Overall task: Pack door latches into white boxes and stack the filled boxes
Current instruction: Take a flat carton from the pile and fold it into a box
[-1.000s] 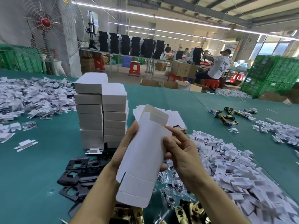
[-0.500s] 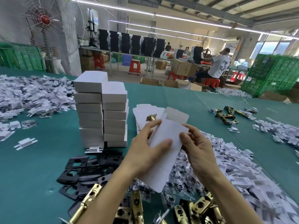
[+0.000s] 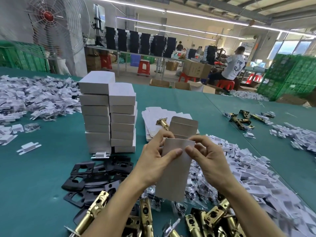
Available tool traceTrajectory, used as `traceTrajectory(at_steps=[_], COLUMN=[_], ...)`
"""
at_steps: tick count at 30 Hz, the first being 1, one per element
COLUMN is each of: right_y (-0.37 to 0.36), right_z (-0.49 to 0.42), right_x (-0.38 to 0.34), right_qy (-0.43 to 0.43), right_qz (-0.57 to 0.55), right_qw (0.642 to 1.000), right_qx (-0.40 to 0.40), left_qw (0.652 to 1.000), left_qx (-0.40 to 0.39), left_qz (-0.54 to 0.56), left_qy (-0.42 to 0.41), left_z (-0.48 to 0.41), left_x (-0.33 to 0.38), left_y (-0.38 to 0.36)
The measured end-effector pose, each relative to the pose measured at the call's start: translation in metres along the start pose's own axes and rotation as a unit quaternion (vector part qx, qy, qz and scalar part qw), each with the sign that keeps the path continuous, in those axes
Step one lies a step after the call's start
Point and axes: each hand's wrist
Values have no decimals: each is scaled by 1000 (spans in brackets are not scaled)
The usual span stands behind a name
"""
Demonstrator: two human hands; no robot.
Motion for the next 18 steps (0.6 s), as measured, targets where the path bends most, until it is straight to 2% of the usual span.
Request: traceTrajectory(at_steps=[3,7,13,18], right_y=[3,5,5,-8], right_z=[2,4,0,0], right_x=[5,4,-4,-9], right_qy=[-10,4,6,-18], right_qz=[21,43,-79,-60], right_qw=[999,999,996,997], right_qx=[-30,-24,38,43], left_qw=[999,998,998,993], left_qx=[-7,-16,-33,5], left_qz=[-42,-62,-48,-106], left_qy=[-23,-29,3,-47], left_z=[-1,0,0,-1], left_x=[-1,-3,-3,-6], left_y=[3,6,8,4])
Point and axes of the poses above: each hand's wrist, its own z-axis away from the middle knuckle, its own y-axis out of the back of the hand, x = y × z, and after that the axes turned 14 degrees about x, right-handed
